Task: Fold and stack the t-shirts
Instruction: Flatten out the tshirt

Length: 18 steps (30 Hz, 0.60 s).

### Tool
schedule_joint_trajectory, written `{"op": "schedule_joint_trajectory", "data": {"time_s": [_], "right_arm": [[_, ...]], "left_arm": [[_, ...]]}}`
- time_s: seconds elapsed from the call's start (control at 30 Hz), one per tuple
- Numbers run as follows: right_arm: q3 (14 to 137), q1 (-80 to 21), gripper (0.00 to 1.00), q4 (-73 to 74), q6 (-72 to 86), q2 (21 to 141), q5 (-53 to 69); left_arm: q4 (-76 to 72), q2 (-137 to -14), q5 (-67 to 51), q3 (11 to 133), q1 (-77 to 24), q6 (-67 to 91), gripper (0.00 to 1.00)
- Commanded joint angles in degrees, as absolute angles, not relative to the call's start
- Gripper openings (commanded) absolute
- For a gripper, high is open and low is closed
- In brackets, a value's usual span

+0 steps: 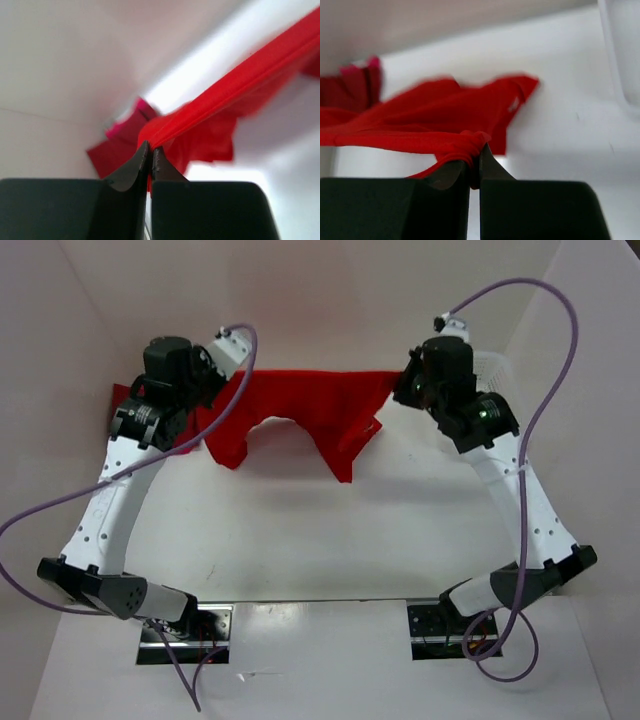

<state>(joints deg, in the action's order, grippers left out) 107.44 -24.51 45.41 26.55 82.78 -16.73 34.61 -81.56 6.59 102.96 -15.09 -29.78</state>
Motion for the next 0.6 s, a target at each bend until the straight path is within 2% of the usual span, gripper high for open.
{"op": "schedule_joint_trajectory", "data": {"time_s": [0.0,0.13,0.23,0.3,0.33,0.4,0.47,0.5,0.57], "right_arm": [[95.2,-23.6,0.0,53.9,25.5,79.7,-21.0],[83.4,-24.4,0.0,56.3,25.5,76.5,-19.3],[78.1,-29.0,0.0,57.5,24.6,75.8,-18.0],[75.4,-32.2,0.03,59.1,23.9,77.4,-18.0],[74.7,-34.2,0.08,60.9,23.9,80.2,-18.0],[73.3,-35.7,0.42,60.3,23.2,82.1,-14.3],[76.4,-36.6,0.86,62.0,24.7,85.4,-13.0],[77.1,-36.6,0.91,62.0,25.2,86.0,-13.0],[77.1,-36.6,0.92,60.5,25.7,85.1,-10.5]], "left_arm": [[44.6,-78.1,10.2,94.4,-13.6,-33.1,0.0],[47.5,-72.1,7.8,78.4,-16.1,-35.6,0.0],[53.0,-70.3,2.5,72.0,-17.4,-38.0,0.03],[55.7,-69.6,-3.0,66.0,-20.3,-39.8,0.08],[56.6,-69.0,-4.1,64.2,-21.4,-40.5,0.17],[59.0,-68.3,-6.8,61.6,-23.4,-43.1,0.3],[59.6,-67.6,-7.5,60.0,-23.9,-44.6,0.5],[59.6,-67.6,-6.9,59.3,-23.9,-44.6,0.54],[60.2,-67.0,-5.9,57.9,-23.9,-45.3,0.6]]}}
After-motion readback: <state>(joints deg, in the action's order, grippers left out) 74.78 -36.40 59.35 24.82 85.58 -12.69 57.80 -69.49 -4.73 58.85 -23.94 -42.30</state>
